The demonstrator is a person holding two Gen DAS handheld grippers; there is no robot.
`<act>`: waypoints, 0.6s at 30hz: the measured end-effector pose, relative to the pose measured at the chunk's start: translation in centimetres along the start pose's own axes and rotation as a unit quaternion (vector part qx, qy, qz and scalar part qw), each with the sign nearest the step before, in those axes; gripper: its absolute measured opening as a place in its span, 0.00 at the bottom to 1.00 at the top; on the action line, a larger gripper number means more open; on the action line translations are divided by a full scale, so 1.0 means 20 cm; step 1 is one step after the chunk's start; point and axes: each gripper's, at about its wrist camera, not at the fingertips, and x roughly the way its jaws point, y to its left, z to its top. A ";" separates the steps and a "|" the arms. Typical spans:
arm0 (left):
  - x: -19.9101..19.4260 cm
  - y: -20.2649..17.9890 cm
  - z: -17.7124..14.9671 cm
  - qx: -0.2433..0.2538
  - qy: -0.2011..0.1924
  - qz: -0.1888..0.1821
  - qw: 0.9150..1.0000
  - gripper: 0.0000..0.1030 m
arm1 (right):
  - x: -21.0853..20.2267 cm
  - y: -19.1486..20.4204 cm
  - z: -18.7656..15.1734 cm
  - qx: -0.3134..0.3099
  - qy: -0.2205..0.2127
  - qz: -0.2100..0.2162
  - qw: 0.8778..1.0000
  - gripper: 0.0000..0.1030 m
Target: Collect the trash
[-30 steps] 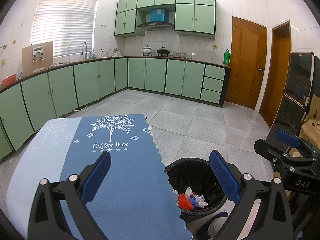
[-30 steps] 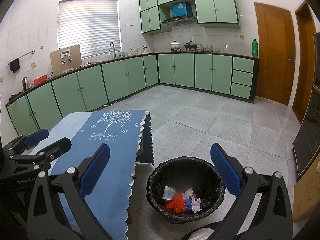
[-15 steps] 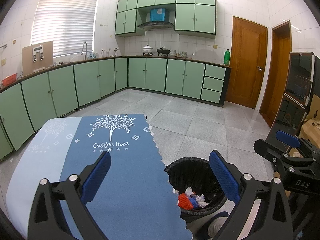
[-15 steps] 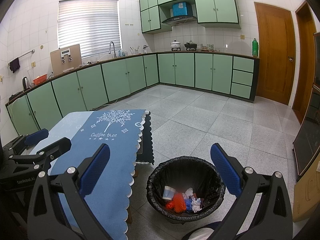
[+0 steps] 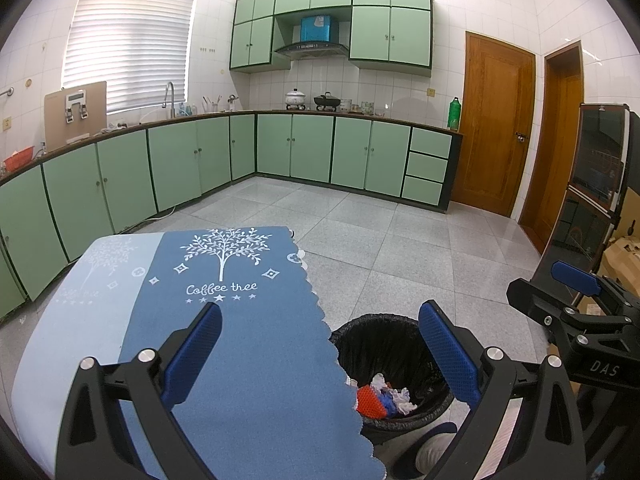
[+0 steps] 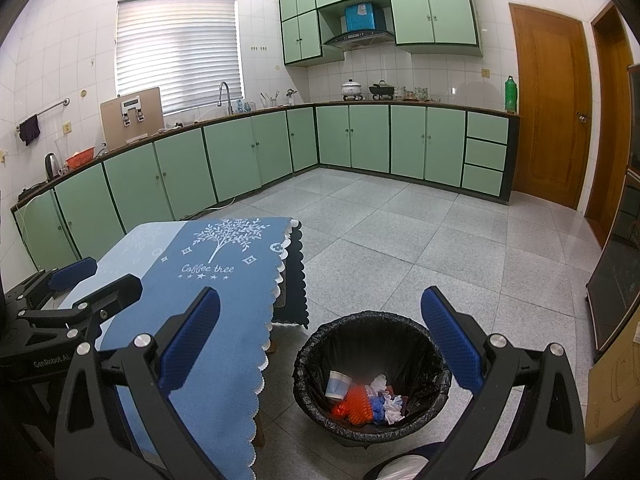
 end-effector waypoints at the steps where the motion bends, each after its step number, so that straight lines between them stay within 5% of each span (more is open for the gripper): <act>1: 0.00 0.01 0.00 0.000 0.000 0.000 1.000 0.94 | 0.00 0.00 0.00 0.000 0.000 0.000 1.000 0.95; 18: 0.02 0.02 -0.03 -0.002 0.003 0.002 1.000 0.94 | 0.01 0.01 -0.05 -0.001 0.004 0.001 1.000 0.95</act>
